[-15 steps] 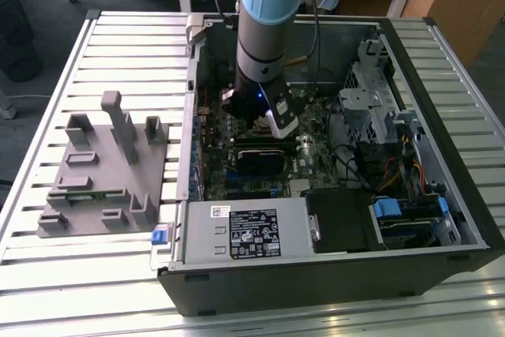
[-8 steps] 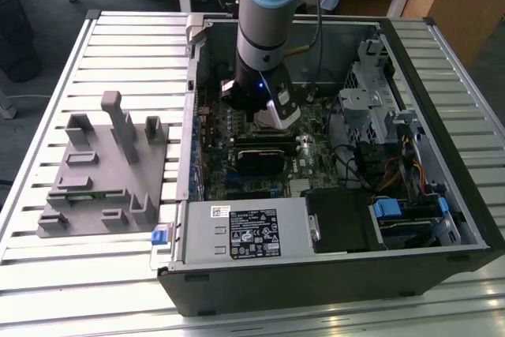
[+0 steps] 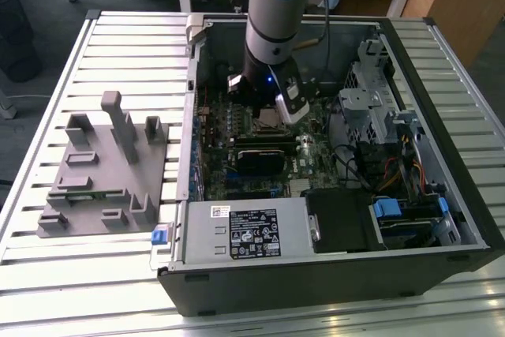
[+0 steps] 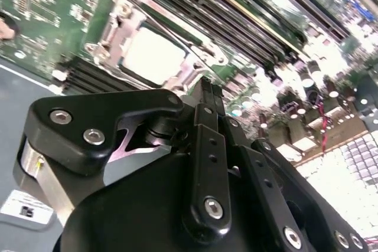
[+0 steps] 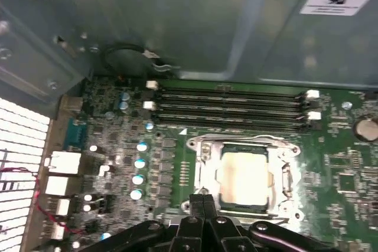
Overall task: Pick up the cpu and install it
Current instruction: 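Install the second cpu locking lever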
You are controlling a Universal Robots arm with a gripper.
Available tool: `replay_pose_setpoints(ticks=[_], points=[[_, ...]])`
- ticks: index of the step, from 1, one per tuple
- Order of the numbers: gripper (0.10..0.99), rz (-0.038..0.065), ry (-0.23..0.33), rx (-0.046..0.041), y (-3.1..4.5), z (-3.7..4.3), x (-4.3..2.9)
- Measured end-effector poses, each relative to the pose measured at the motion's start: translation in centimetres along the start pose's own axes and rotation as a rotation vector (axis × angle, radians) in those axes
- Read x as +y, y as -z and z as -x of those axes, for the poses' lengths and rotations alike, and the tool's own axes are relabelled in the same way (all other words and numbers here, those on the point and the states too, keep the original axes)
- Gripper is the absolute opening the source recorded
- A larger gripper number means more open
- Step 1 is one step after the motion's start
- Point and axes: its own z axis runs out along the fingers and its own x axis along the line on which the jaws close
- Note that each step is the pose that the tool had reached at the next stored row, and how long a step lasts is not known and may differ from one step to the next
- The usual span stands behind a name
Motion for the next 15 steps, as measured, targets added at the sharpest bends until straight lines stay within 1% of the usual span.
replay_pose_setpoints(ticks=[2,3,7,9,11,15], points=[[0.106,0.002,0.000,0.0001,0.03,0.59,-0.03],[0.106,0.002,0.000,0.0001,0.07,0.75,-0.02],[0.106,0.002,0.000,0.0011,0.77,1.09,0.17],[0.106,0.002,-0.001,0.0015,0.79,1.26,0.15],[0.106,0.002,-0.003,0.0015,0.85,1.31,-0.04],[0.106,0.002,-0.008,0.0001,1.00,1.28,-0.78]])
